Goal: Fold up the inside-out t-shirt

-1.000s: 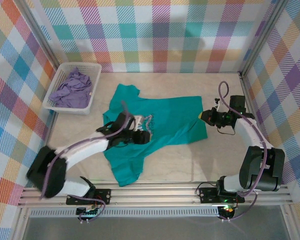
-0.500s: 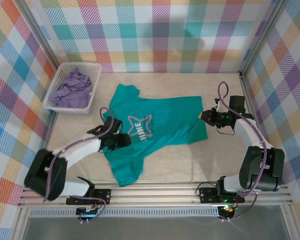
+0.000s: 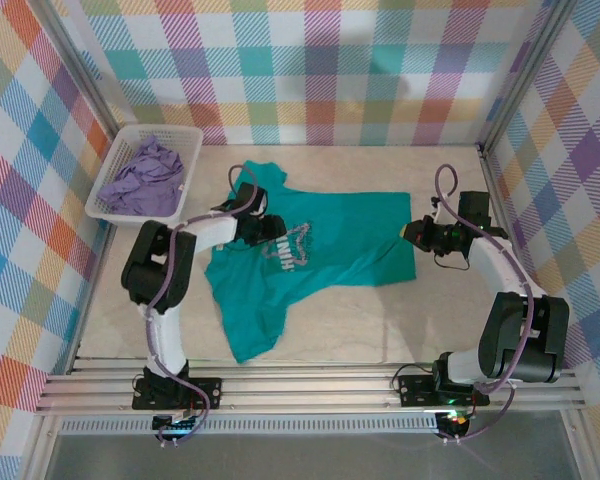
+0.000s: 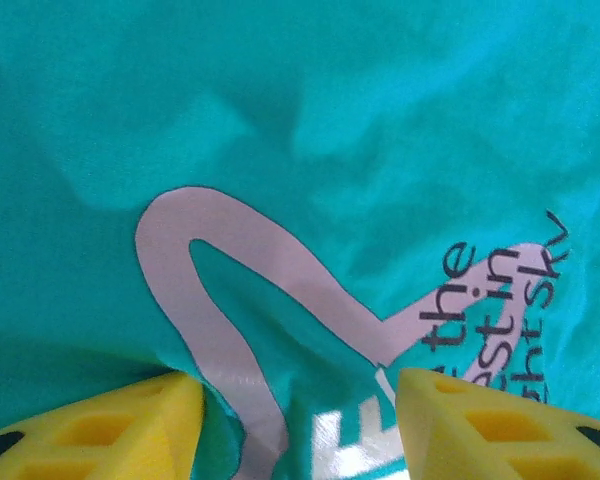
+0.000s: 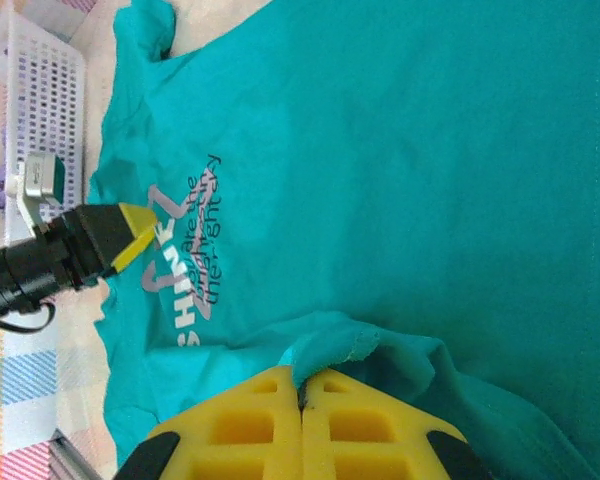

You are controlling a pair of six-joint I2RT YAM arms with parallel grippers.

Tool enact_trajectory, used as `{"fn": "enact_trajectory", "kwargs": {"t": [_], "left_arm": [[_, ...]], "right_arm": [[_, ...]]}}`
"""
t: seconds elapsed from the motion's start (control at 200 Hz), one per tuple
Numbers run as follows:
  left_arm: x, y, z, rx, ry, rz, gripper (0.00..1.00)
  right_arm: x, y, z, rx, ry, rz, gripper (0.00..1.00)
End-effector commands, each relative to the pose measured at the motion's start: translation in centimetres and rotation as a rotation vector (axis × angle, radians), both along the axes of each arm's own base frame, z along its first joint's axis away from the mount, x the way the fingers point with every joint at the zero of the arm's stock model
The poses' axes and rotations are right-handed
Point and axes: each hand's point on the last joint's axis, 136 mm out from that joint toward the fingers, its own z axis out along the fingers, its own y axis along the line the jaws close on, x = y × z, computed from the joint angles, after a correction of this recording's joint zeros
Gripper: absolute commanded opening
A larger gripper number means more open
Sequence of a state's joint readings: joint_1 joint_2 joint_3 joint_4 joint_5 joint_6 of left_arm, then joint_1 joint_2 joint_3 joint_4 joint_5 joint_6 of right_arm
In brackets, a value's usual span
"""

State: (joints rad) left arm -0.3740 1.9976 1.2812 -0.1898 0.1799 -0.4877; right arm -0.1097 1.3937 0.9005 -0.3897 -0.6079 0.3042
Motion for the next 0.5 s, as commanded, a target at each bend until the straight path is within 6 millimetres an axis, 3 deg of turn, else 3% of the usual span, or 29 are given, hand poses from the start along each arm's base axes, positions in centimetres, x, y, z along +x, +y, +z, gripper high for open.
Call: {"fn": "enact_trajectory", "kwargs": {"t": [0.0,0.115,0.22,0.275,0.34,0.39,0.495], "left_arm": [[1.9,-0.7,-1.3,0.026,0.032,-0.041,0.54],[5.4,-2.5,-0.2,0.016,0.028,-0.08,0.54],[4.9,-2.0,3.2,0.031,-0.032,-0.086,0.56],[3.1,-0.6,5.2,0.047,-0.071,-0.066,0.56],[-0.5,2.0,6.5,0.08,-0.094,-0.017,0.56],[-4.0,4.4,6.7,0.125,-0.091,0.029,0.56],[-12.0,9.2,5.1,0.222,-0.003,0.102,0.57]], "right_arm": [[1.9,-0.7,1.1,-0.05,-0.044,-0.026,0.0],[3.3,-1.6,1.1,-0.096,-0.044,-0.052,0.0],[3.3,-1.0,1.8,-0.078,-0.053,-0.04,0.0],[2.7,-0.6,1.9,-0.095,-0.058,-0.027,0.0],[1.6,0.2,1.8,-0.103,-0.053,-0.006,0.0],[0.7,0.7,1.6,-0.101,-0.048,0.008,0.0],[-0.8,1.8,1.2,-0.106,-0.043,0.044,0.0]]}}
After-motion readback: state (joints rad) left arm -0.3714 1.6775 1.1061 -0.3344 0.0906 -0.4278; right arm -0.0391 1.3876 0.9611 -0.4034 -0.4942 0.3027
